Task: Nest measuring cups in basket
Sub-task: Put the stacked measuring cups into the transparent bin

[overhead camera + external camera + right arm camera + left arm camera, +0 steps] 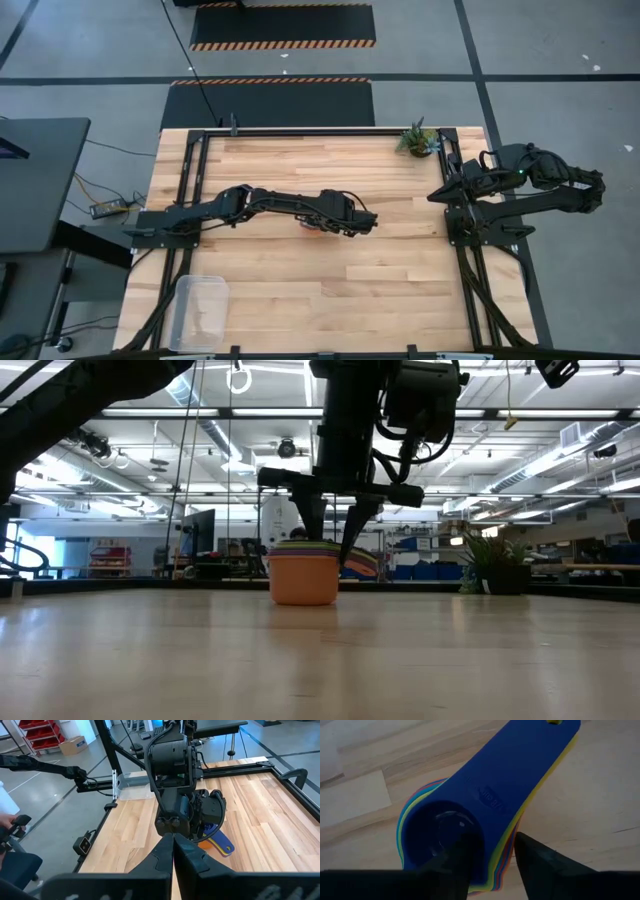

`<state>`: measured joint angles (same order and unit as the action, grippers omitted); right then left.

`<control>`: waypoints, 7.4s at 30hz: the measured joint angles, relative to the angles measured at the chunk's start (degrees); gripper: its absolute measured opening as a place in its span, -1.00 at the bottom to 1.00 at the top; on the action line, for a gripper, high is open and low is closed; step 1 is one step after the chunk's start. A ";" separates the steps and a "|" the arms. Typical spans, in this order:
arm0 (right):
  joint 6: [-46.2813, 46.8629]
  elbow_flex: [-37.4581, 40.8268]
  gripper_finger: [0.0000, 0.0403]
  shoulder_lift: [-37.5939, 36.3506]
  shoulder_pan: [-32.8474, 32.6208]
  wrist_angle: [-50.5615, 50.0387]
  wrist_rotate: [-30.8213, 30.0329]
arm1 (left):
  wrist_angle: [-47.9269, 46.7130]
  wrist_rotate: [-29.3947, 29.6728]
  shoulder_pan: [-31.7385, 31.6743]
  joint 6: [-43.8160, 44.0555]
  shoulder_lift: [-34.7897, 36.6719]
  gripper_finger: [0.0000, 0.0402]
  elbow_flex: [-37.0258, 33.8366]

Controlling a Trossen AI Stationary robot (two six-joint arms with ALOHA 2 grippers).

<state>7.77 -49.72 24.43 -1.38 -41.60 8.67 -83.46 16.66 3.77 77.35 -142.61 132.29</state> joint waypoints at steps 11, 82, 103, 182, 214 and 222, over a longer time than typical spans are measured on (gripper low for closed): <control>0.00 -0.02 -0.91 0.00 -0.01 0.00 0.00 | -0.16 0.23 0.38 -1.95 -0.04 -0.27 -0.02; 0.02 -0.02 -0.91 -0.01 0.01 0.01 0.00 | -0.37 -1.49 0.00 -16.92 9.95 0.77 2.71; 0.02 -0.02 -0.91 0.00 0.00 0.66 0.02 | 18.97 -4.46 -0.13 -43.33 11.55 0.77 2.71; 0.02 -0.02 -0.91 -0.02 -0.01 3.41 0.02 | 2.51 2.90 4.74 -16.73 0.20 0.77 2.60; 0.02 -0.02 -0.91 -0.02 0.00 3.39 0.02 | -3.62 4.71 4.63 -17.97 0.65 0.77 -0.62; 0.02 -0.02 -0.91 -0.01 -0.01 3.43 0.02 | -6.63 7.00 4.30 -19.34 1.27 0.77 1.42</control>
<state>7.79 -49.74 24.42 -1.39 -38.17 8.68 -90.09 23.66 8.07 58.00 -141.34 133.71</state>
